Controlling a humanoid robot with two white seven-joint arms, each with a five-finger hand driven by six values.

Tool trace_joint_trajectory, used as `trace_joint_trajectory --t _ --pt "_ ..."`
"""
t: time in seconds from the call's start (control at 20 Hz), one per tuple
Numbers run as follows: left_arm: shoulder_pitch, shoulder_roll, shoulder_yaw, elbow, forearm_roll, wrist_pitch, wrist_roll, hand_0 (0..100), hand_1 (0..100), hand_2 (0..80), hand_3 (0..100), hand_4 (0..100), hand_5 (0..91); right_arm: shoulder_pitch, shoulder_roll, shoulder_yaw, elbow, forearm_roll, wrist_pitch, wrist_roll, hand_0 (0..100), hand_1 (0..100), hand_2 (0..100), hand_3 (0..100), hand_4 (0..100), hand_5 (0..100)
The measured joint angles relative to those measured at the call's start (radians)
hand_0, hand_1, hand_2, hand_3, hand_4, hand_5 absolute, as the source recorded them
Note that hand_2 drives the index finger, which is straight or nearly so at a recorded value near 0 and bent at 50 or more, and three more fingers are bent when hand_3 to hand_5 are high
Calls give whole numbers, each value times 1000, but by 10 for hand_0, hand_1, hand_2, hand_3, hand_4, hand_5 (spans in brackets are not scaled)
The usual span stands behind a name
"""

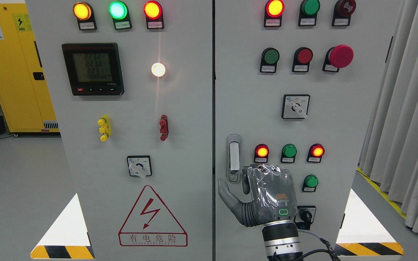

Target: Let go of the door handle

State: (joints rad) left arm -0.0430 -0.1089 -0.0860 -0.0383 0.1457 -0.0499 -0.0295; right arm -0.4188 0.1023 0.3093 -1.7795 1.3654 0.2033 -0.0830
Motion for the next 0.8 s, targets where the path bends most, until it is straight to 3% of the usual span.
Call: trace_joint_trajectory --t 0.8 --pt "0 0 0 0 0 0 0 120 556 0 0 0 0 -44 7 -17 39 -1 0 1 347 271 927 1000 980 974"
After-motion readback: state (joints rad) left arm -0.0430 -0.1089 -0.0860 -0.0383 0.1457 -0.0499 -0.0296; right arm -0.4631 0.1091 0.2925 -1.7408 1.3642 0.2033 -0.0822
